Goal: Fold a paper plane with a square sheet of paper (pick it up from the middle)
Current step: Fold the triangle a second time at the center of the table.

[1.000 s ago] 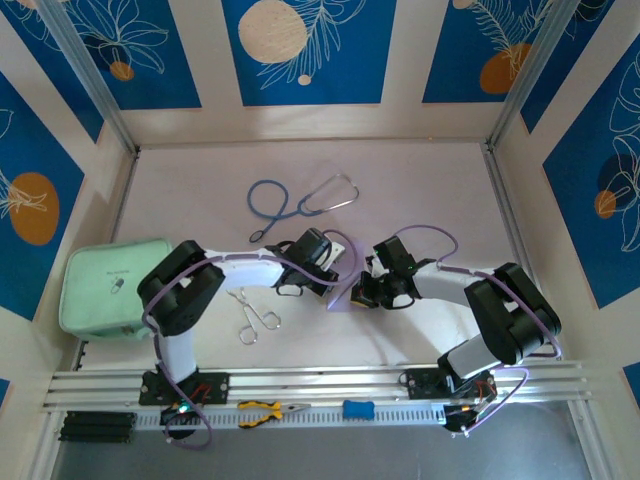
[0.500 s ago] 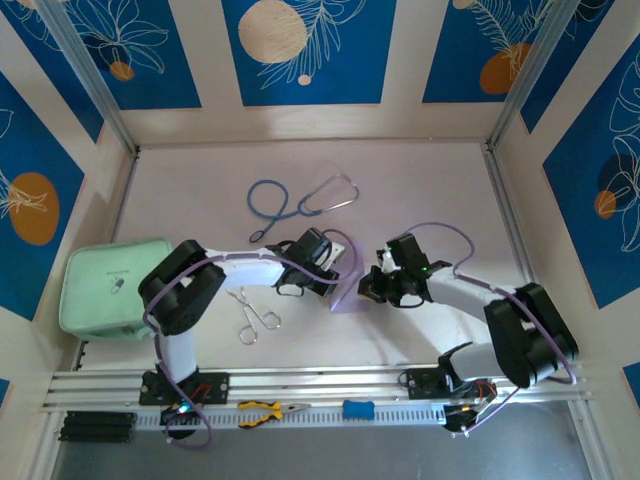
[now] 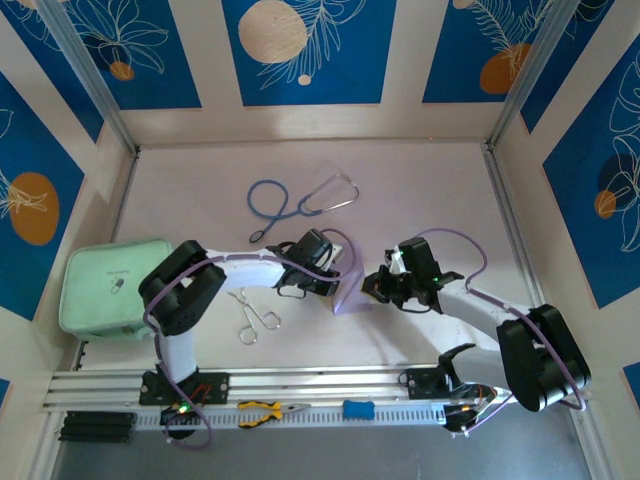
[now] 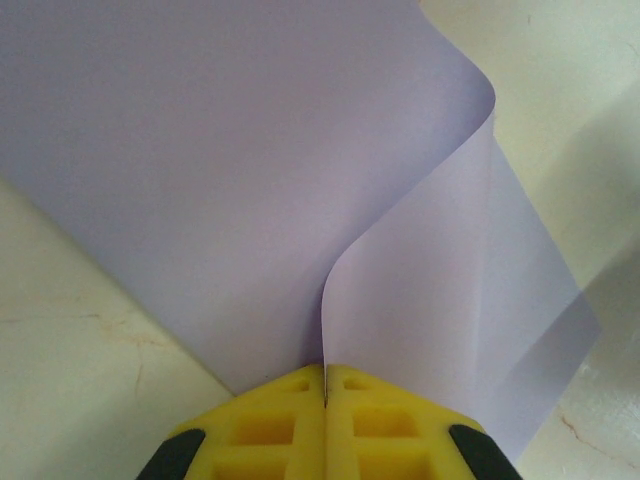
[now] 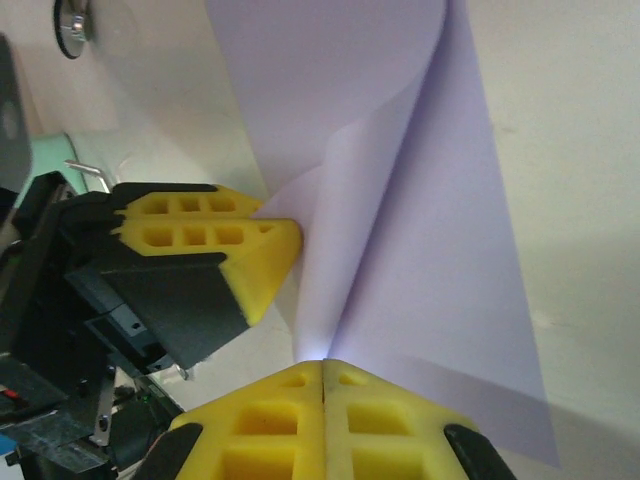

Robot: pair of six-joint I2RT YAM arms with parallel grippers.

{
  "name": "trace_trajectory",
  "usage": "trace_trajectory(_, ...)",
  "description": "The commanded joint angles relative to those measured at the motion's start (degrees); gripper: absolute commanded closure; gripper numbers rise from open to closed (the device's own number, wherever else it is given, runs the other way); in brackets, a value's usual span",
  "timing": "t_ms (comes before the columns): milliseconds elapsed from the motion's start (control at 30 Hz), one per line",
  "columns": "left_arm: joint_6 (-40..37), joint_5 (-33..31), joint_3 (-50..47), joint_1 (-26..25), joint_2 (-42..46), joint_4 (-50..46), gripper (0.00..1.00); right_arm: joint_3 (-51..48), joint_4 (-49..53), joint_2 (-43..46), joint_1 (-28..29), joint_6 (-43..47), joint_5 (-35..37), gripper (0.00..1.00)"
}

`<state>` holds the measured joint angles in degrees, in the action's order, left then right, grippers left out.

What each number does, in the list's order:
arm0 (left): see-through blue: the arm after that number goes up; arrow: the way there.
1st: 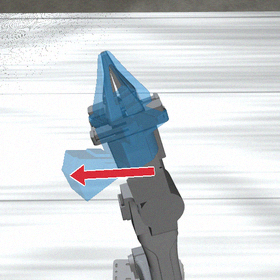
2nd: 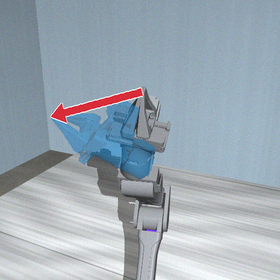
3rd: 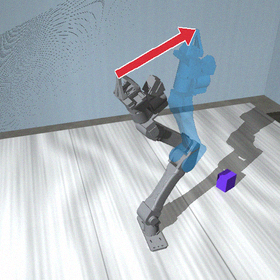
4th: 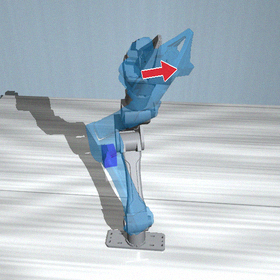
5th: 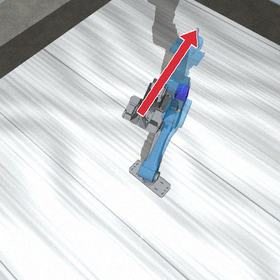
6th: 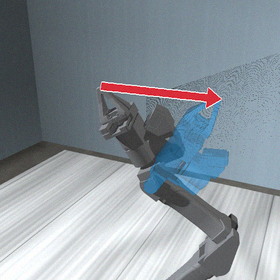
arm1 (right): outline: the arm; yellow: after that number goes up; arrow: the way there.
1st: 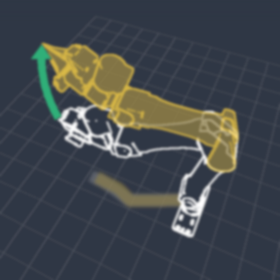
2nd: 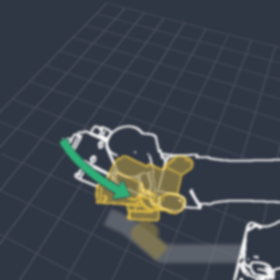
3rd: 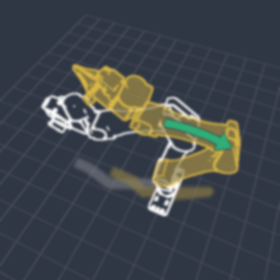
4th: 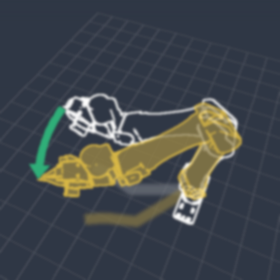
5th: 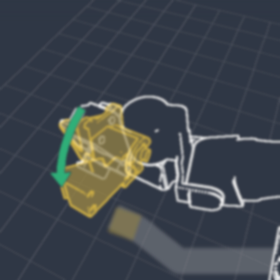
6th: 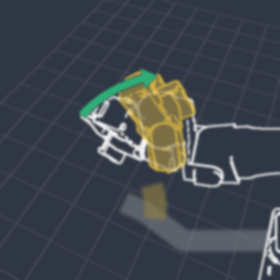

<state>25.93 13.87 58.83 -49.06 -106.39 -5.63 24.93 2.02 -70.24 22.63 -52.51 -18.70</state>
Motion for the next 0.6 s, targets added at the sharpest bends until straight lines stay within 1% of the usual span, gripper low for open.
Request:
trace_trajectory(0, 1.44, -1.0, -0.54, -0.61, -0.84, -2.19, 1.0, 0.11, -3.0, -1.77, 0.89, -1.86, -2.35, 0.95)
trace_trajectory(133, -0.39, -2.01, 0.27, -0.6, -1.09, -3.09, 0.99, 1.98, -4.41, -5.01, 2.49, -2.33, -2.05, 0.96)
trace_trajectory(233, -1.66, -1.47, 0.85, -0.62, -1.19, -2.98, 0.98, 2.88, -5.09, -6.91, 3.11, -2.59, -1.6, 0.97)
trace_trajectory(567, -3.37, -1.8, 1.56, -0.51, -2.15, -3.23, 0.98, 3.83, -8.76, -10.42, 4.16, -4.32, -1.74, 0.99)
